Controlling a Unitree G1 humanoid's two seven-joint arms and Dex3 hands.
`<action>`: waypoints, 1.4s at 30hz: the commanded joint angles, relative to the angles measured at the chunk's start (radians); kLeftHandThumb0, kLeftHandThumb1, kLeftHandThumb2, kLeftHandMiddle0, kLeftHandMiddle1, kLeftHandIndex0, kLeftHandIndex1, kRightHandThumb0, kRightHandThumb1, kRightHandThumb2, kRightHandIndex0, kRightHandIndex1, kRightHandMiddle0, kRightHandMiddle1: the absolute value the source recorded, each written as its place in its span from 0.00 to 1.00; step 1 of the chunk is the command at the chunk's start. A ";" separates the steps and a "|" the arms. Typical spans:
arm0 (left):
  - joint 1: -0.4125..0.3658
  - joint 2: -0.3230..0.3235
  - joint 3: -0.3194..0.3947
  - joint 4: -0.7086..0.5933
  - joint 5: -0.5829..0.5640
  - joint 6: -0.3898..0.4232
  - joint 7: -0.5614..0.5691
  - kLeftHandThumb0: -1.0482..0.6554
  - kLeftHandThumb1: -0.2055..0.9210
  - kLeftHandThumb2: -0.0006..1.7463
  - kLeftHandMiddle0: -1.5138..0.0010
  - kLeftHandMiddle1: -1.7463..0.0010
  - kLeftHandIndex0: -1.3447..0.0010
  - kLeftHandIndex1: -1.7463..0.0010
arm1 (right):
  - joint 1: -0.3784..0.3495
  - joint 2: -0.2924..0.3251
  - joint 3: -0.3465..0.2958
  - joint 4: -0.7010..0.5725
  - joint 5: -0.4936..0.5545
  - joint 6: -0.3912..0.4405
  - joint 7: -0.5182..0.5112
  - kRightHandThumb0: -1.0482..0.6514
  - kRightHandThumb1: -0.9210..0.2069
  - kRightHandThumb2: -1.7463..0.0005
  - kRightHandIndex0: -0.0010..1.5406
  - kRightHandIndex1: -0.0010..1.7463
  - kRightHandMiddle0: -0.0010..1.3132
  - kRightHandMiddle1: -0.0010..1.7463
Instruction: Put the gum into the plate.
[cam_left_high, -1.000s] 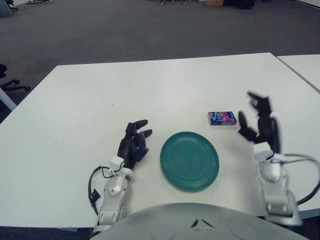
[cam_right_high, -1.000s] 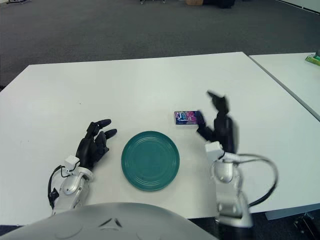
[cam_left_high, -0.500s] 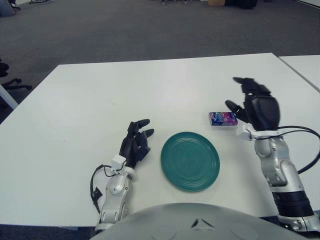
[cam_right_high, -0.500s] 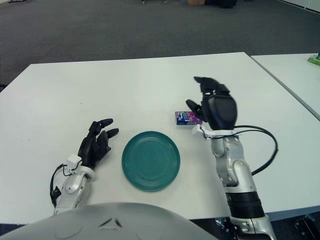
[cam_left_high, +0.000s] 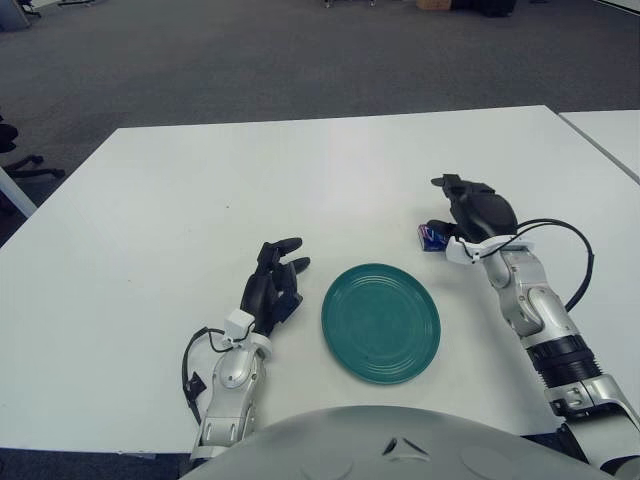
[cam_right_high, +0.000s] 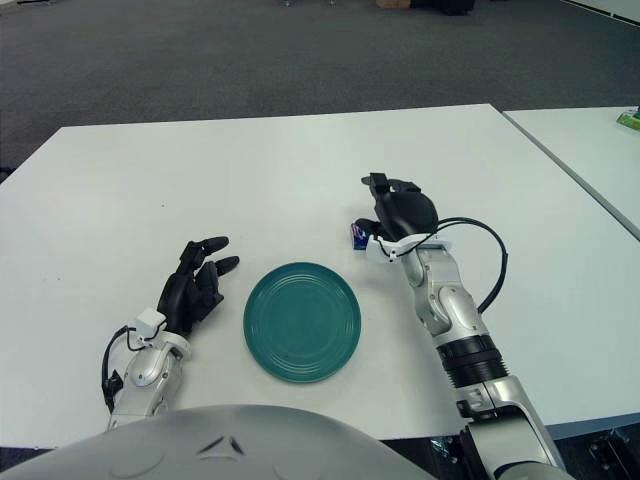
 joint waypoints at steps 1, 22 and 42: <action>0.003 0.003 0.000 -0.012 -0.002 -0.006 0.002 0.12 1.00 0.47 0.76 0.53 0.90 0.39 | -0.001 -0.013 0.020 0.014 0.021 0.001 0.023 0.17 0.00 0.77 0.20 0.00 0.00 0.37; 0.000 -0.007 -0.004 -0.006 -0.009 -0.008 0.001 0.13 1.00 0.47 0.76 0.54 0.91 0.39 | 0.064 -0.120 0.139 0.063 0.040 -0.059 0.137 0.20 0.00 0.70 0.17 0.00 0.00 0.21; 0.000 -0.016 -0.010 -0.003 0.006 -0.012 0.010 0.14 1.00 0.46 0.77 0.54 0.92 0.39 | 0.027 -0.183 0.207 0.208 0.044 -0.076 0.246 0.19 0.00 0.63 0.20 0.02 0.00 0.27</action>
